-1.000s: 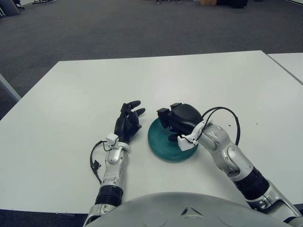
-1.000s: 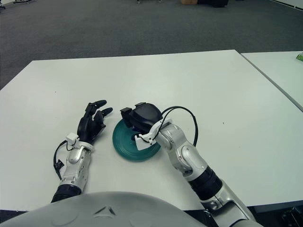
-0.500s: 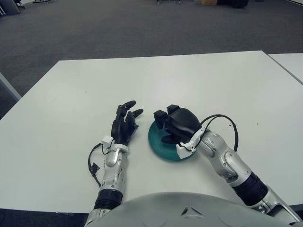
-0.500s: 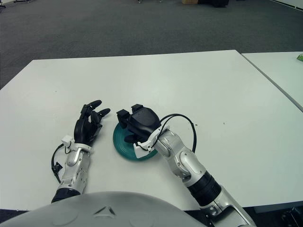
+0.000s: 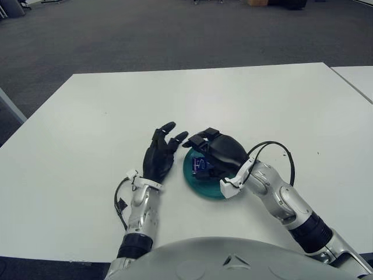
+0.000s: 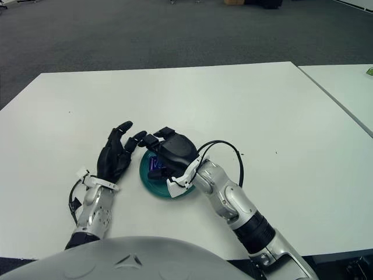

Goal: Put the gum into the plate.

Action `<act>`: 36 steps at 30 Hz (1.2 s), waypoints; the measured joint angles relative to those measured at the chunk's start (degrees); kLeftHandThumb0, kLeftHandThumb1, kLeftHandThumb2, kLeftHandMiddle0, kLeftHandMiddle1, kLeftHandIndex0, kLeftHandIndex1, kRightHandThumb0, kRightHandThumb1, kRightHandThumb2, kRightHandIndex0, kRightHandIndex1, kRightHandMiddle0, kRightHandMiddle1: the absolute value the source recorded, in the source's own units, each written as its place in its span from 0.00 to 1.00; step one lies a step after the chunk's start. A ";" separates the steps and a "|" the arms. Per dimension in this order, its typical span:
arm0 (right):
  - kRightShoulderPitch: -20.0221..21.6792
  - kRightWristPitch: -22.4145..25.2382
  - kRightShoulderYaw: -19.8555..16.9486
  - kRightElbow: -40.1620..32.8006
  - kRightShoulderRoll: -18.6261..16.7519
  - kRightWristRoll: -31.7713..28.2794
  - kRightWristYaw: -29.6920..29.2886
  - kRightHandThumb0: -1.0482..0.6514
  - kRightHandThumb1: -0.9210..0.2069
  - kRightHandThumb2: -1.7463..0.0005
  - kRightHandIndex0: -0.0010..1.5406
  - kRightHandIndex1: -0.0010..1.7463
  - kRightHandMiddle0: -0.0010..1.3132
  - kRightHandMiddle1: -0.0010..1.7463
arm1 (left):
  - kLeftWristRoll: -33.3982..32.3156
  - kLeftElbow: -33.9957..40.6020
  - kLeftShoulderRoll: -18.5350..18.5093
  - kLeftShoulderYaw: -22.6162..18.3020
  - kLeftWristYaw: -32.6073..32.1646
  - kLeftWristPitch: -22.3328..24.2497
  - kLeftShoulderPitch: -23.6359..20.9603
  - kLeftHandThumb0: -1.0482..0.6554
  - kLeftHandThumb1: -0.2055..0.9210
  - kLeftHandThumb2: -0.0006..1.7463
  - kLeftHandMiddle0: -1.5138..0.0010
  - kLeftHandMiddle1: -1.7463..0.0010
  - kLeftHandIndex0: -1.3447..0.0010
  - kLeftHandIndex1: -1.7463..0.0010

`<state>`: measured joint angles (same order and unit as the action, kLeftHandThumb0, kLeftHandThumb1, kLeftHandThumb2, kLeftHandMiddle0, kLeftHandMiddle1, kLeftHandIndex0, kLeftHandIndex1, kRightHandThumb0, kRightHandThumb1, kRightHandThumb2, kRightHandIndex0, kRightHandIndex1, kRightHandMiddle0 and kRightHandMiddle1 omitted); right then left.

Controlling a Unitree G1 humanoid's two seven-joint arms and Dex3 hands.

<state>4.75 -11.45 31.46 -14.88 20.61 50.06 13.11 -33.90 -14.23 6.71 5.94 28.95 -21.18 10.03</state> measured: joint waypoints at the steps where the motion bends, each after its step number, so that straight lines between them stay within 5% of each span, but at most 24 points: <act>1: -0.01 -0.11 -0.34 0.01 -0.01 -1.02 0.15 0.00 0.00 0.47 0.01 0.01 0.00 0.08 | -0.30 1.46 0.10 1.17 0.48 -0.01 1.55 0.14 1.00 0.55 0.85 0.86 1.00 0.69; 10: -1.58 0.23 -3.04 -0.58 -1.14 -7.58 1.31 0.00 0.00 0.47 0.00 0.00 0.00 0.00 | -0.67 8.23 -0.46 5.08 1.15 0.50 8.31 0.11 1.00 0.55 0.87 0.94 1.00 0.80; 16: -1.72 0.45 -5.39 0.49 -4.09 -10.08 -2.62 0.00 0.00 0.49 0.00 0.00 0.02 0.01 | 4.35 1.05 -0.67 1.65 -2.66 -2.64 2.25 0.14 1.00 0.52 0.74 0.89 1.00 0.47; 20: -1.81 -1.20 -8.42 4.60 -7.54 -13.54 -9.00 0.03 0.00 0.51 0.13 0.01 0.00 0.23 | 13.57 -3.14 -0.65 0.20 -11.90 -4.06 -1.59 0.16 1.00 0.49 0.78 0.67 0.96 0.37; 24: -1.67 -1.97 -15.86 11.02 -12.40 -21.86 -15.78 0.08 0.00 0.52 0.23 0.04 0.00 0.41 | 21.40 -3.46 -0.63 0.26 -19.73 -3.58 -2.08 0.16 1.00 0.49 0.79 0.54 0.92 0.31; 29: -2.21 1.43 -24.42 14.49 -15.24 -30.63 -19.10 0.12 0.00 0.54 0.29 0.06 0.00 0.52 | 24.98 -2.12 -0.59 0.40 -23.44 -1.42 -1.29 0.16 1.00 0.48 0.78 0.49 0.90 0.29; 36: -7.16 10.65 -30.09 8.90 -19.35 -38.01 -20.76 0.21 0.00 0.55 0.33 0.07 0.00 0.56 | 25.63 -1.11 -0.49 0.12 -24.91 1.30 0.00 0.16 1.00 0.50 0.79 0.48 0.90 0.29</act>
<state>-2.41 -0.81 1.38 -5.99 1.26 12.05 -7.65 -8.27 -15.34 6.22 6.06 4.04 -19.88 10.03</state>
